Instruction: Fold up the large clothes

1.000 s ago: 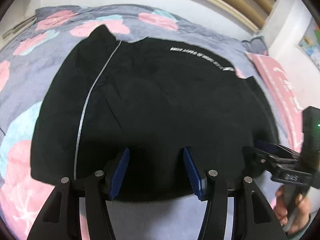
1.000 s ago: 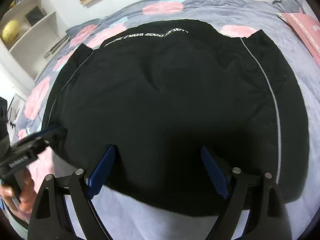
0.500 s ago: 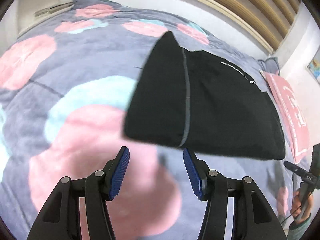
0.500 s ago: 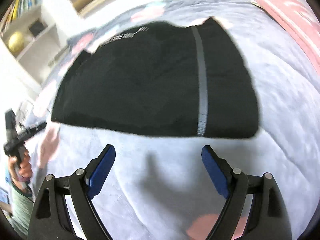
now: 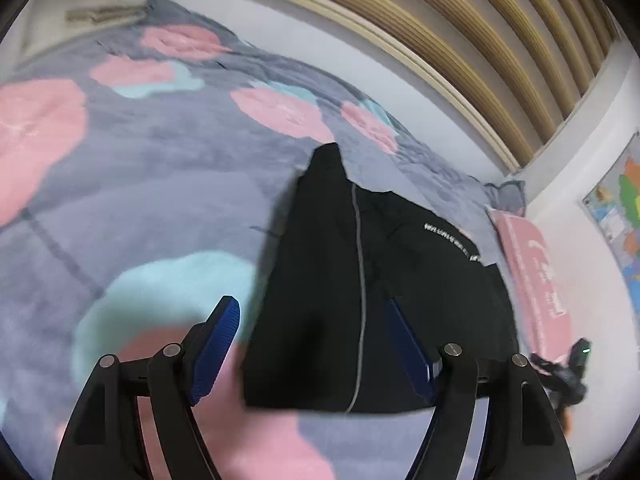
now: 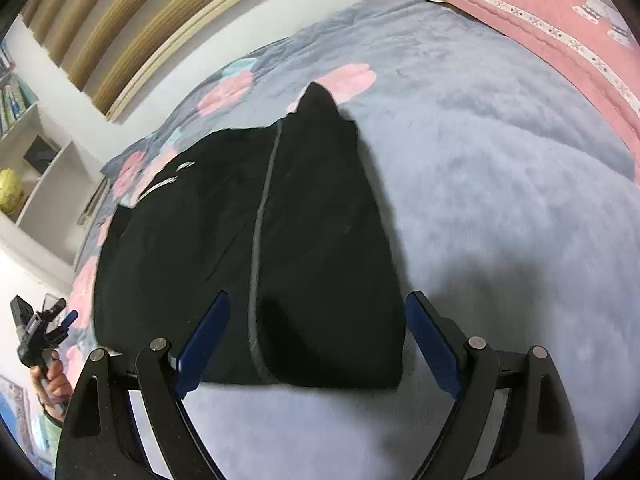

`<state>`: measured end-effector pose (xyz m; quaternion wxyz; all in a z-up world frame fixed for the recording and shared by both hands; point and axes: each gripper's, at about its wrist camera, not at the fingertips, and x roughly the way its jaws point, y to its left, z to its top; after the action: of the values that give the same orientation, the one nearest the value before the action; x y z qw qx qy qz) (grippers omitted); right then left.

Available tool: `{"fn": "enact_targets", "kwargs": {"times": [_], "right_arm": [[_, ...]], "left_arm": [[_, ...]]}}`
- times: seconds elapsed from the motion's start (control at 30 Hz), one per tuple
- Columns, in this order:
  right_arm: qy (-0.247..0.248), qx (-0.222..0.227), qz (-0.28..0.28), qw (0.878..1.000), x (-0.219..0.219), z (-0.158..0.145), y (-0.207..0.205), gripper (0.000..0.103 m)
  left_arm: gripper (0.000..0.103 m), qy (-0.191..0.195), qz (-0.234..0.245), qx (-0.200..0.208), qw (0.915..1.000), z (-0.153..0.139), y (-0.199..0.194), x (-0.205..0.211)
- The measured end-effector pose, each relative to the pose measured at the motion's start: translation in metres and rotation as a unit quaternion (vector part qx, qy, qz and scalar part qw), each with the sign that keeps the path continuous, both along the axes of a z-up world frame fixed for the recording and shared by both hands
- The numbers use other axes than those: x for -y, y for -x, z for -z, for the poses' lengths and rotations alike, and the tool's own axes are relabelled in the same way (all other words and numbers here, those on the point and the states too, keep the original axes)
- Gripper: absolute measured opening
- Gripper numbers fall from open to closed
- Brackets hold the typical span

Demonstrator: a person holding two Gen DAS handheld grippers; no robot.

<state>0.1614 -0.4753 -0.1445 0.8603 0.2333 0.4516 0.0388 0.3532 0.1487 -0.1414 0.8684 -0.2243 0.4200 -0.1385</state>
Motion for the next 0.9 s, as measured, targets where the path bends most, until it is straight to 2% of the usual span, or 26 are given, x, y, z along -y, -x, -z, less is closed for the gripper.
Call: {"fn": "enact_targets", "kwargs": {"times": [0.13, 0.2, 0.33, 0.37, 0.53, 0.63, 0.73, 0.77, 0.8, 0.83, 0.9], "right_arm": [[-0.001, 0.013, 0.005, 1.0, 0.004, 0.011, -0.025, 0.091], [0.003, 0.019, 0.003, 1.0, 0.004, 0.015, -0.037, 0.091], [-0.006, 0.014, -0.011, 1.0, 0.01, 0.031, -0.06, 0.092], [-0.013, 0.014, -0.014, 1.0, 0.012, 0.033, -0.062, 0.095], [-0.092, -0.001, -0.04, 0.995, 0.029, 0.056, -0.078, 0.1], [-0.152, -0.017, -0.062, 0.986, 0.036, 0.071, -0.09, 0.103], [-0.167, -0.023, -0.088, 0.982, 0.031, 0.073, -0.101, 0.103], [-0.164, -0.022, -0.095, 0.982, 0.028, 0.072, -0.103, 0.093], [-0.169, -0.015, -0.114, 0.979, 0.021, 0.069, -0.106, 0.081], [-0.16, -0.01, -0.126, 0.979, 0.014, 0.064, -0.108, 0.077], [-0.135, -0.002, -0.139, 0.981, 0.007, 0.059, -0.106, 0.077]], "left_arm": [[0.077, -0.002, 0.011, -0.021, 0.9997, 0.02, -0.042, 0.011], [0.077, 0.009, 0.016, -0.033, 0.9993, 0.034, -0.058, 0.013], [0.077, 0.068, 0.046, -0.074, 0.9939, 0.07, -0.087, 0.017], [0.077, 0.08, 0.056, -0.083, 0.9917, 0.076, -0.09, 0.018], [0.077, 0.14, 0.085, -0.105, 0.9809, 0.095, -0.102, 0.025], [0.077, 0.136, 0.099, -0.125, 0.9777, 0.097, -0.11, 0.037], [0.077, 0.119, 0.103, -0.136, 0.9781, 0.095, -0.118, 0.049], [0.077, 0.112, 0.102, -0.135, 0.9792, 0.093, -0.12, 0.053], [0.069, 0.102, 0.103, -0.13, 0.9809, 0.09, -0.12, 0.057], [0.052, 0.095, 0.109, -0.121, 0.982, 0.086, -0.117, 0.059], [0.042, 0.084, 0.128, -0.087, 0.9844, 0.072, -0.108, 0.061]]}}
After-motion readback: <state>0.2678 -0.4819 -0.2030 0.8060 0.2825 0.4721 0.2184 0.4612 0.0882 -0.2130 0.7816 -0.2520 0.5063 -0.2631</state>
